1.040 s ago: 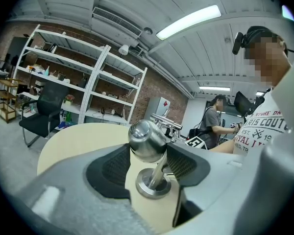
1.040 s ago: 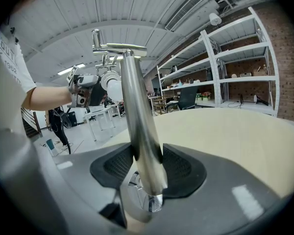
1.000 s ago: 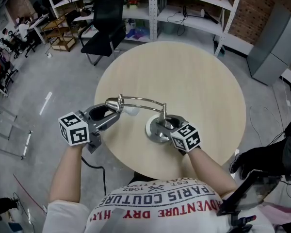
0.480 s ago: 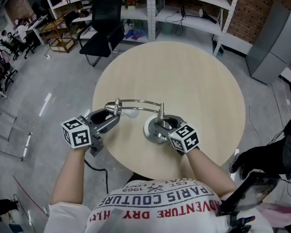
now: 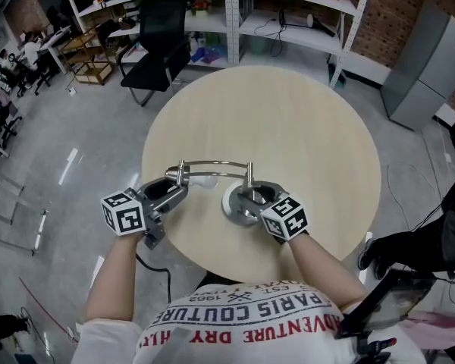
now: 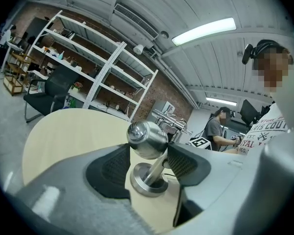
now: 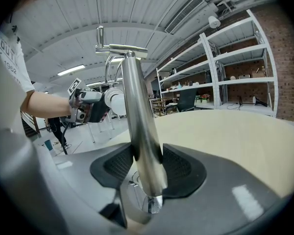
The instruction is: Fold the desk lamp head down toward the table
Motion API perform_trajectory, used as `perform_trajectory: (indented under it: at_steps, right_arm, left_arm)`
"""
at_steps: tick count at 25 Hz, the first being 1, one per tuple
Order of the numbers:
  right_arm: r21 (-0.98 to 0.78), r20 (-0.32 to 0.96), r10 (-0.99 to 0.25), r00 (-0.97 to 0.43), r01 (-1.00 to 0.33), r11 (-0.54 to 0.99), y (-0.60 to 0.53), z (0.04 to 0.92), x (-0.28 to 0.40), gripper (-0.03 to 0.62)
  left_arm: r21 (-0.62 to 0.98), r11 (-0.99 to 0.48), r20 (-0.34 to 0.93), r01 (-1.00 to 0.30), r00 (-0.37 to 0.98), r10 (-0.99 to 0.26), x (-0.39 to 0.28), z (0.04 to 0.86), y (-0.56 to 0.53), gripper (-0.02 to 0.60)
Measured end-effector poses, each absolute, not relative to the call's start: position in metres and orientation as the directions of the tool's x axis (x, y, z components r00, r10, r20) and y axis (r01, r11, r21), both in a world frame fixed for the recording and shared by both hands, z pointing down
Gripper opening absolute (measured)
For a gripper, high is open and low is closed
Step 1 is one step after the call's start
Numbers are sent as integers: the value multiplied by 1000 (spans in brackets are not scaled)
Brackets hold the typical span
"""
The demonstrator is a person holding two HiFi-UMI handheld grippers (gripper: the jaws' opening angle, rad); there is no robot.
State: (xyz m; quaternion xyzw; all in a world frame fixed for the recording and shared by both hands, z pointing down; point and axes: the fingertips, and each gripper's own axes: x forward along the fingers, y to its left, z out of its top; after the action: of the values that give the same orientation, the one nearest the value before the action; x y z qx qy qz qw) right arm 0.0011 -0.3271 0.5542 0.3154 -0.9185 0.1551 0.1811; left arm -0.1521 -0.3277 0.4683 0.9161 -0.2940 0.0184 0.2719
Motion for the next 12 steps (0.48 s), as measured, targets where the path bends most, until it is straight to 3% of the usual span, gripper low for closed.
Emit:
perform_trajectory:
  at_steps: [12]
  right_arm:
    - [-173, 428, -530, -732, -642, 747, -328, 554, 4, 189]
  left_arm:
    - [565, -650, 166, -508, 842, -514, -142, 494, -327, 242]
